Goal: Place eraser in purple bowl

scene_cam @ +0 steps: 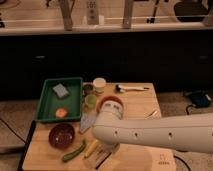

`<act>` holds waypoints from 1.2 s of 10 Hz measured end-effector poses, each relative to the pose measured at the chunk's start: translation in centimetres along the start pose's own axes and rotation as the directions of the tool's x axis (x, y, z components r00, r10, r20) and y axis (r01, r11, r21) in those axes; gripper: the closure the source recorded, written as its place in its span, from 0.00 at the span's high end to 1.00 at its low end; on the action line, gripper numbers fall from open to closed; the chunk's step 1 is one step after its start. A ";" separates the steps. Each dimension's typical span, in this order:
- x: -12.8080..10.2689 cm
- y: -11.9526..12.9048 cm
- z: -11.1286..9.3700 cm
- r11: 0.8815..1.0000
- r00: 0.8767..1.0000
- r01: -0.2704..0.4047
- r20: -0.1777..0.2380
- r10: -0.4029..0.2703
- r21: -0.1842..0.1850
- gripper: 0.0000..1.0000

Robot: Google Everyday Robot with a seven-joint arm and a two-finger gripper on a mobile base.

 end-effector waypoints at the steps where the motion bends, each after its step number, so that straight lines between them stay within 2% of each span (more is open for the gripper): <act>1: -0.1 0.0 0.2 1.000 1.000 0.002 0.004 -0.002 0.002 0.10; 3: -0.1 -0.2 0.0 1.000 1.000 0.003 0.003 -0.003 0.007 0.05; 12: 0.2 -0.4 -0.6 1.000 1.000 0.006 0.011 -0.006 0.021 0.05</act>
